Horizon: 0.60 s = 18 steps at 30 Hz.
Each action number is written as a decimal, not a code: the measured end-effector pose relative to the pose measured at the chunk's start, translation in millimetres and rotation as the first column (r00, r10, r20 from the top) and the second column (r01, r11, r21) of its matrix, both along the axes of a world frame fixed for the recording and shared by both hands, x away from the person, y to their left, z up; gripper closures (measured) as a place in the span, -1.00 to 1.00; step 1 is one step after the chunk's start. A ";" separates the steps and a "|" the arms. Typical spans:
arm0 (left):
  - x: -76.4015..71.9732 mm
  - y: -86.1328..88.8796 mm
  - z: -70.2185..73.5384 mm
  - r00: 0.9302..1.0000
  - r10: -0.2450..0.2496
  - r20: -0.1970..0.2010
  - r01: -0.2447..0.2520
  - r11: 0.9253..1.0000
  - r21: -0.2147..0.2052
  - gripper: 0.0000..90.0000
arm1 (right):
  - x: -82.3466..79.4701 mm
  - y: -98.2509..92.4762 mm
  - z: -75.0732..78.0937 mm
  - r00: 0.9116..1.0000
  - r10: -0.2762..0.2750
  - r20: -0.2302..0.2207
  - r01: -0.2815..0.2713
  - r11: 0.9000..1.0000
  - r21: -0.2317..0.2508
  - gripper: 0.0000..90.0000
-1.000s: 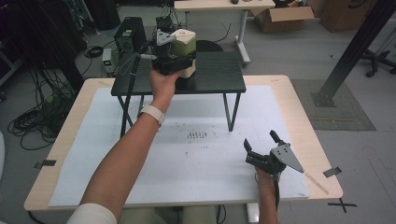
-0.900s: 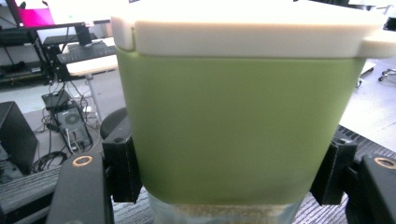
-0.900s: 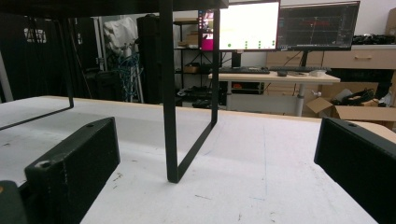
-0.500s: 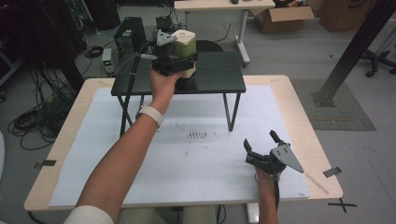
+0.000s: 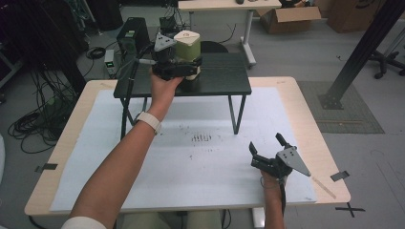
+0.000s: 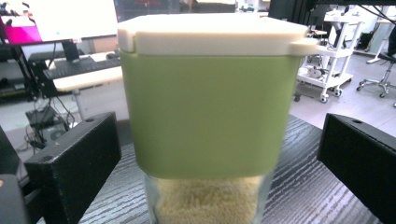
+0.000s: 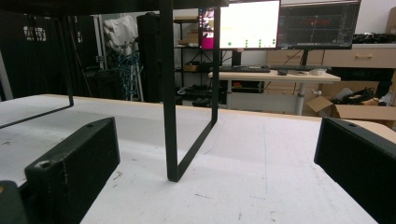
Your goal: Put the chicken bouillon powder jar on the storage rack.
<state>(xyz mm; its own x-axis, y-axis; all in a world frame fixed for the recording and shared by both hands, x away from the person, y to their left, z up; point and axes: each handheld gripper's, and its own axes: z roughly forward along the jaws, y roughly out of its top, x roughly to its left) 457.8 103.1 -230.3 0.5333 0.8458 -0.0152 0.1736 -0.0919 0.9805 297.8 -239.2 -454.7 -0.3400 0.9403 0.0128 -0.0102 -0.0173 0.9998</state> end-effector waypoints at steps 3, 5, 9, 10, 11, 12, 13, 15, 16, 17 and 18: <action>-7.0 2.2 0.6 0.999 0.000 0.039 0.001 1.000 -0.024 -1.00 | 0.1 0.0 0.0 1.000 0.001 -0.001 -0.001 1.000 0.000 -1.00; -11.0 4.5 1.4 0.999 -0.005 0.049 0.007 0.999 -0.039 -1.00 | 0.1 0.0 0.0 1.000 0.000 0.000 0.000 1.000 0.000 -1.00; -19.4 6.8 1.5 0.998 -0.020 0.061 0.021 1.000 -0.022 -1.00 | 0.4 0.0 0.1 1.000 0.001 -0.003 -0.001 1.000 -0.002 -1.00; -21.8 7.1 2.0 0.998 -0.026 0.065 0.027 1.000 -0.014 -1.00 | 0.3 0.1 0.0 1.000 0.001 -0.002 -0.001 1.000 -0.002 -1.00; -25.1 7.2 2.4 0.997 -0.029 0.076 0.030 0.999 -0.010 -0.99 | 0.5 0.1 0.0 1.000 0.001 -0.001 -0.001 1.000 -0.002 -1.00; -28.5 7.5 3.1 0.995 -0.030 0.090 0.031 0.999 -0.008 -1.00 | 0.5 0.1 0.1 1.000 0.000 -0.001 0.000 1.000 -0.002 -1.00; -31.6 7.6 3.8 0.995 -0.028 0.100 0.029 1.000 -0.004 -0.99 | 0.4 0.2 0.1 1.000 0.000 -0.002 0.000 1.000 -0.001 -1.00; -36.9 8.1 5.0 0.994 -0.029 0.108 0.028 1.000 0.004 -0.99 | 0.5 0.2 0.1 1.000 0.000 -0.001 0.000 1.000 -0.002 -1.00; -39.5 8.4 5.4 0.993 -0.031 0.111 0.031 1.000 0.002 -0.99 | 0.4 0.3 0.1 1.000 0.000 -0.001 0.000 1.000 -0.003 -1.00; -42.1 9.0 5.8 0.993 -0.031 0.115 0.031 1.000 0.003 -0.99 | 0.5 0.3 0.1 1.000 0.000 -0.001 0.000 1.000 -0.003 -1.00; -44.9 9.6 5.9 0.993 -0.030 0.118 0.030 1.000 0.002 -0.99 | 0.6 0.3 0.1 1.000 0.000 -0.002 0.000 1.000 -0.003 -1.00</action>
